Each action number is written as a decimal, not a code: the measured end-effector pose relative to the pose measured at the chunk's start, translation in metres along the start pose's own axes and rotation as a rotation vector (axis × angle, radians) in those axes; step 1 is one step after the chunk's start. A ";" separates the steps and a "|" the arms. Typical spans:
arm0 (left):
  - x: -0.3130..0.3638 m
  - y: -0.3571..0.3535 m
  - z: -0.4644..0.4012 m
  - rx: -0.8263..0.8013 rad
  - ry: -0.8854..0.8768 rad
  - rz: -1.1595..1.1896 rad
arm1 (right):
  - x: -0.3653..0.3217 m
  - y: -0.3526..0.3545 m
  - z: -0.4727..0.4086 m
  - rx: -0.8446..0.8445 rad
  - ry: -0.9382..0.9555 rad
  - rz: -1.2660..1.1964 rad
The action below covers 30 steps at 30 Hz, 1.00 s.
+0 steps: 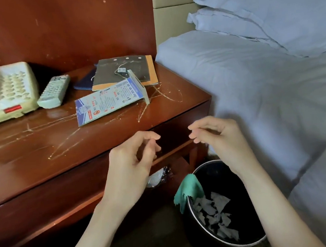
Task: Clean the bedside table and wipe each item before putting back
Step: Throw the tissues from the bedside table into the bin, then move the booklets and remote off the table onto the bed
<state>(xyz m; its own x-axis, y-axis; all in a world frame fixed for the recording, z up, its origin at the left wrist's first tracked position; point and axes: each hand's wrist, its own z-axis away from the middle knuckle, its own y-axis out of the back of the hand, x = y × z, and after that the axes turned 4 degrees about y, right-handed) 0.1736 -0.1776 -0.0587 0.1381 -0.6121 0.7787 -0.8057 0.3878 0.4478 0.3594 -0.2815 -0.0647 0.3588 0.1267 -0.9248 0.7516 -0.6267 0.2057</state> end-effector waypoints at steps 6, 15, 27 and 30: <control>0.003 0.042 -0.018 0.077 -0.033 -0.113 | -0.041 -0.019 -0.050 -0.078 0.125 -0.001; -0.017 0.097 -0.074 0.072 -0.147 -0.646 | -0.066 -0.051 -0.114 -0.191 0.183 0.199; -0.049 0.121 -0.145 -0.585 0.251 -0.748 | -0.060 -0.091 -0.152 -0.241 0.080 0.619; -0.050 0.121 -0.148 -0.637 0.355 -0.634 | -0.059 -0.093 -0.154 -0.271 0.038 0.708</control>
<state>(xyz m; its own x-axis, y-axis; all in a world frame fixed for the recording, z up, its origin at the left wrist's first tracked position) 0.1546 0.0015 0.0218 0.6901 -0.6331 0.3506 -0.0725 0.4216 0.9039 0.3535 -0.1125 0.0202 0.8213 -0.2057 -0.5321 0.4430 -0.3577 0.8221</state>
